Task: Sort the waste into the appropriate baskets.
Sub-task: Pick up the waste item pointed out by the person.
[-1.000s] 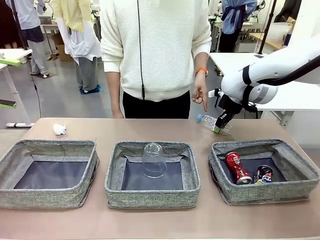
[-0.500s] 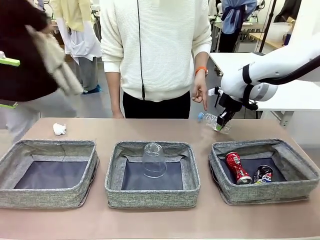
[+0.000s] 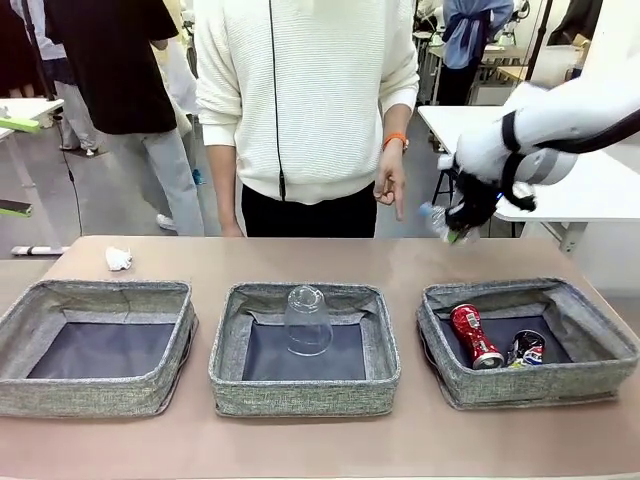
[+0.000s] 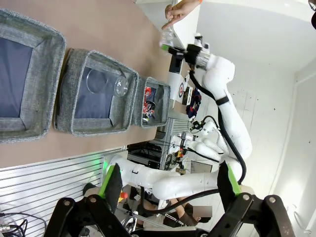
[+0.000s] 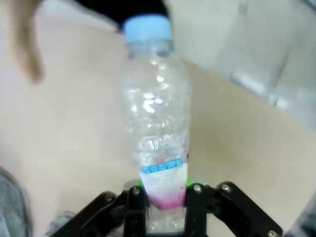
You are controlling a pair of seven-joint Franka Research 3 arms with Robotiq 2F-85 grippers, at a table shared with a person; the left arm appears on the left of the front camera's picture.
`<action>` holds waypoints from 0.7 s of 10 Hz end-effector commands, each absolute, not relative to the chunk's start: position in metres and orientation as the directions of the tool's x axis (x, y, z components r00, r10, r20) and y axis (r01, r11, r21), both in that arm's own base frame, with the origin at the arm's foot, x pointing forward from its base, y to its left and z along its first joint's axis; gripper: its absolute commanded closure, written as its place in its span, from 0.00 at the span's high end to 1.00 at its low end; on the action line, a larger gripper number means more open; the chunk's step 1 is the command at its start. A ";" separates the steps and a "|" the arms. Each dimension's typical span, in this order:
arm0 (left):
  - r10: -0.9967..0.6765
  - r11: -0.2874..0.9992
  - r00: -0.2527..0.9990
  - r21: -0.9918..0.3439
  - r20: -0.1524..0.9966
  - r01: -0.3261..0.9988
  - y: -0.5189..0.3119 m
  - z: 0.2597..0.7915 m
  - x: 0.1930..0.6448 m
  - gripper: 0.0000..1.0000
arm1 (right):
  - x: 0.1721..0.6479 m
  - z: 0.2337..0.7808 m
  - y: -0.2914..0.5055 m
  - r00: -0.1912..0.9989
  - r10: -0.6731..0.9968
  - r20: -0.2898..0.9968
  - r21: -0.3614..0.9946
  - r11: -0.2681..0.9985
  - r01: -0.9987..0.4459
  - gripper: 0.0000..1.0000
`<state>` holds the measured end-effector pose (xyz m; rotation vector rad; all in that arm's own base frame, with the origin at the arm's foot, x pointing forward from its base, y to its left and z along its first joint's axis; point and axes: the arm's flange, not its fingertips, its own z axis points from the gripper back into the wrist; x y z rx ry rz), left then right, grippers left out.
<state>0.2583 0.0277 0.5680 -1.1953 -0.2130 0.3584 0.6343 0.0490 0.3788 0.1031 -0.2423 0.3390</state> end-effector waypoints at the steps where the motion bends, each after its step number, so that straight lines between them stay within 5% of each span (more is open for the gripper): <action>1: 0.369 0.326 0.929 -0.935 -0.011 -0.141 0.030 0.568 0.258 1.00 | 0.562 0.448 0.067 0.980 0.072 0.188 -0.042 0.997 -0.065 0.00; 4: 0.369 0.326 0.929 -0.935 -0.011 -0.141 0.030 0.568 0.258 1.00 | 0.452 0.490 0.105 0.903 0.094 0.420 -0.105 0.993 -0.055 0.00; 7: 0.369 0.326 0.929 -0.935 -0.011 -0.141 0.030 0.568 0.258 1.00 | 0.374 0.481 0.137 0.802 0.351 0.484 -0.169 0.936 -0.308 0.00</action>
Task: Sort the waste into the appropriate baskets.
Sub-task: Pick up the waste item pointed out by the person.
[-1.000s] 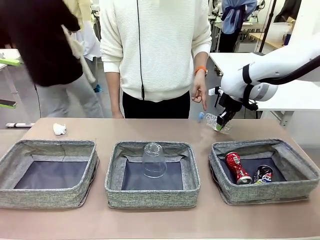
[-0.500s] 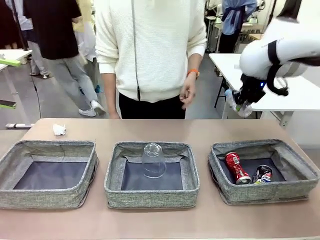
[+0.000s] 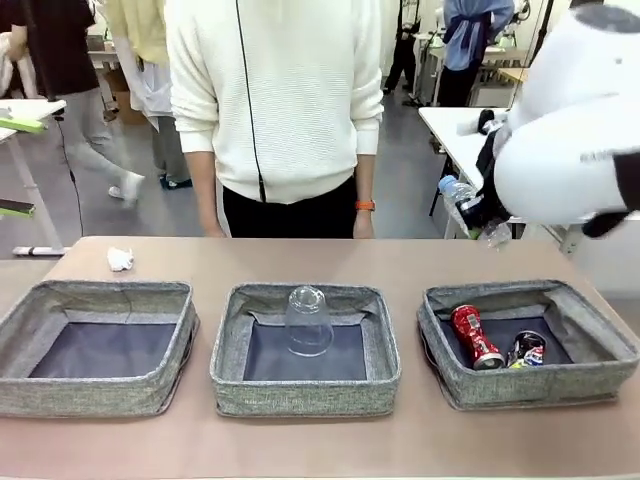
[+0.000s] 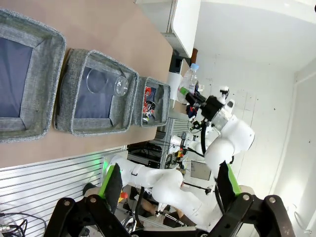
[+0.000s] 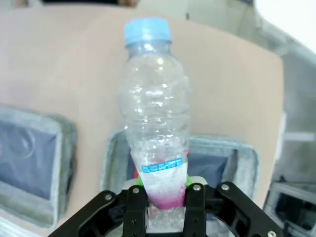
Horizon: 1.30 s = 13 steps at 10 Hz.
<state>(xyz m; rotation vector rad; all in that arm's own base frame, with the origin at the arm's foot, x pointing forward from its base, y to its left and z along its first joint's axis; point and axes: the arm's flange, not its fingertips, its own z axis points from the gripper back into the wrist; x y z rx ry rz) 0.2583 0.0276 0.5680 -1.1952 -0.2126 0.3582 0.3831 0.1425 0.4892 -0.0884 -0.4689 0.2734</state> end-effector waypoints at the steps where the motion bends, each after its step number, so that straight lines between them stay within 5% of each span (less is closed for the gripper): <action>1: 0.369 0.326 0.929 -0.935 -0.011 -0.141 0.030 0.568 0.258 1.00 | 0.412 0.497 0.126 0.887 0.210 0.412 -0.117 0.977 -0.177 0.00; 4: 0.369 0.326 0.929 -0.935 -0.011 -0.141 0.030 0.568 0.258 1.00 | 0.412 0.497 0.126 0.887 0.210 0.412 -0.117 0.977 -0.177 0.00; 5: 0.369 0.326 0.929 -0.935 -0.011 -0.141 0.030 0.568 0.258 1.00 | 0.396 0.491 0.128 0.874 0.235 0.425 -0.126 0.972 -0.200 0.22; 8: 0.369 0.326 0.929 -0.935 -0.011 -0.141 0.030 0.568 0.258 1.00 | 0.384 0.536 0.215 0.899 0.125 0.420 0.016 0.989 -0.145 0.22; 13: 0.369 0.326 0.929 -0.935 -0.011 -0.141 0.030 0.568 0.258 1.00 | 0.319 0.620 0.347 0.979 -0.146 0.143 0.117 0.985 0.130 0.22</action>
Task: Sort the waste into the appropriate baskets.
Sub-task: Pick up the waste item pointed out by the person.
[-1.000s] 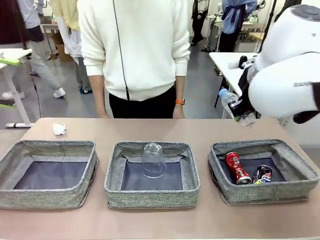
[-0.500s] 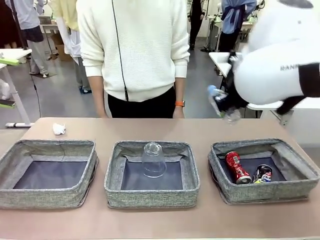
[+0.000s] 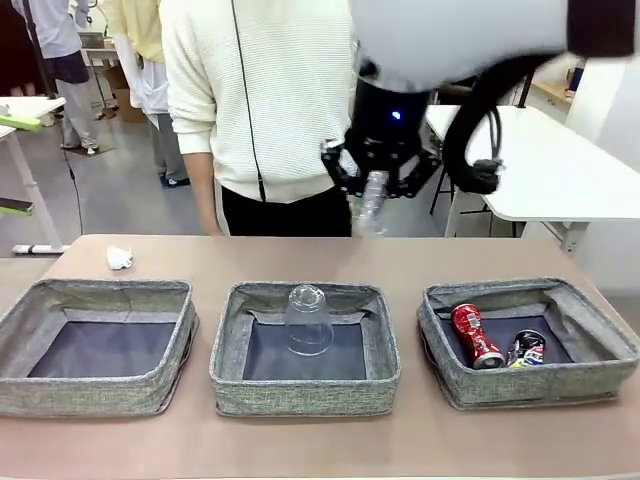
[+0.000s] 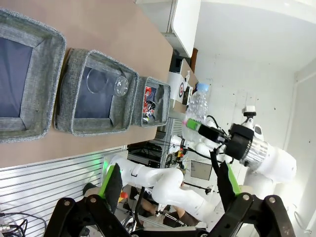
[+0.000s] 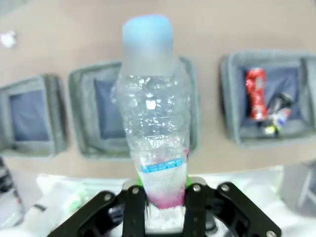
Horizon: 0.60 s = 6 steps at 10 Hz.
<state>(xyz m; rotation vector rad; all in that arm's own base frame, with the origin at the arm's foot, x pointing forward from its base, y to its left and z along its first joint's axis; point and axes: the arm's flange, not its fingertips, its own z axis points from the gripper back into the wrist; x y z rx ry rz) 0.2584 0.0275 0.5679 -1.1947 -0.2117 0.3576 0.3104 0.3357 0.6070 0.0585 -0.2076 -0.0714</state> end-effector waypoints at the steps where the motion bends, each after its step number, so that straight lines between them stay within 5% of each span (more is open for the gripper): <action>1: 0.369 0.326 0.929 -0.935 -0.011 -0.141 0.030 0.568 0.258 1.00 | 0.309 0.638 0.355 0.977 -0.180 0.115 0.123 0.978 0.166 0.22; 6: 0.369 0.326 0.929 -0.935 -0.011 -0.141 0.030 0.568 0.258 1.00 | 0.278 0.716 0.381 0.995 -0.092 0.029 0.170 0.982 0.086 0.22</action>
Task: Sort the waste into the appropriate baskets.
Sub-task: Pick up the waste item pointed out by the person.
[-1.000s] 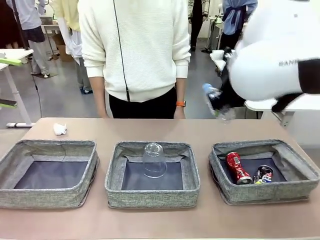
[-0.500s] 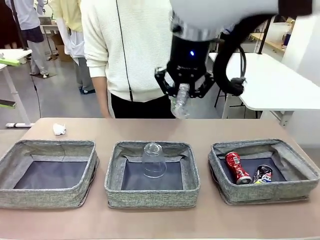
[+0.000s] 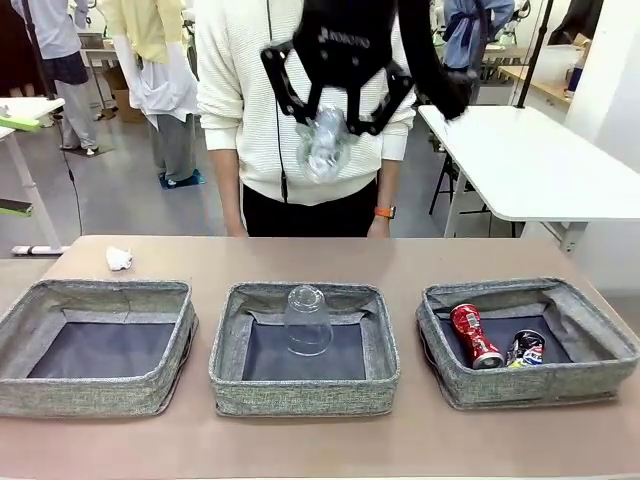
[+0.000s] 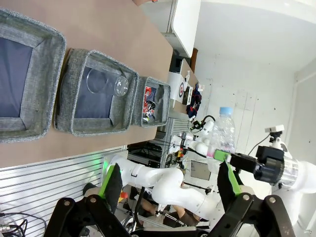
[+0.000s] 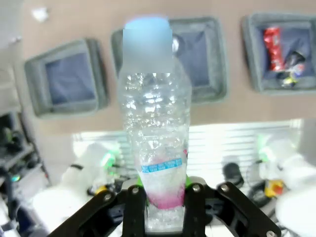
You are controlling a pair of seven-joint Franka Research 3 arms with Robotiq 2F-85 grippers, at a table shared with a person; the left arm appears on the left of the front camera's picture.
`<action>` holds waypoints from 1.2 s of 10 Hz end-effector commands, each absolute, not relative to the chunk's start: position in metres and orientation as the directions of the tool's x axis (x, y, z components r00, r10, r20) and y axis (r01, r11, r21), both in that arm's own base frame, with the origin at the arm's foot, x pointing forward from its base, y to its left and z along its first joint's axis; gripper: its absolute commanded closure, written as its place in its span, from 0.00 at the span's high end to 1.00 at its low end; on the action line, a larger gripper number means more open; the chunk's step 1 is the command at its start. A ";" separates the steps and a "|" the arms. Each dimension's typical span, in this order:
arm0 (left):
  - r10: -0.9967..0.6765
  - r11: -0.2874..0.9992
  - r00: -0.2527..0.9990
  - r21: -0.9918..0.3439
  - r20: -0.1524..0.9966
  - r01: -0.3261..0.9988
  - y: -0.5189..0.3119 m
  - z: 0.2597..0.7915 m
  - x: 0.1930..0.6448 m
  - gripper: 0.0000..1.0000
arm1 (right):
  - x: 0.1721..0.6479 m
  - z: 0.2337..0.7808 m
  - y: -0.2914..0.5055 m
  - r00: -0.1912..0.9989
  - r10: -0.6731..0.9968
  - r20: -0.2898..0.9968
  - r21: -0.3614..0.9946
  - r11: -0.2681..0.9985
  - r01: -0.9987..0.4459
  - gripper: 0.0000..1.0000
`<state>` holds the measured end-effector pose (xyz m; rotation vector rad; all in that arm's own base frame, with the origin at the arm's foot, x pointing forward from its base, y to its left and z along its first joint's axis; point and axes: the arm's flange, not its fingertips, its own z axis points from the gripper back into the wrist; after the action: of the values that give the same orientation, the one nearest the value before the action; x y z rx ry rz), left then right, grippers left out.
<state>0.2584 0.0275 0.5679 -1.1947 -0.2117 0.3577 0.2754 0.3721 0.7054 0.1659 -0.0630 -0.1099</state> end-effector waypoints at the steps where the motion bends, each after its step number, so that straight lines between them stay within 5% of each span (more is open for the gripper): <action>1: 0.369 0.326 0.929 -0.935 -0.011 -0.141 0.030 0.568 0.258 1.00 | 0.277 0.725 0.385 0.993 -0.091 0.069 0.159 0.984 0.079 0.22; 12: 0.369 0.326 0.929 -0.935 -0.011 -0.141 0.030 0.568 0.258 1.00 | 0.272 0.726 0.379 0.994 -0.087 0.067 0.176 0.982 0.074 0.22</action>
<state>0.2584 0.0275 0.5678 -1.1947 -0.2116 0.3576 0.2761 0.3807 0.7284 0.1658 -0.0762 -0.0746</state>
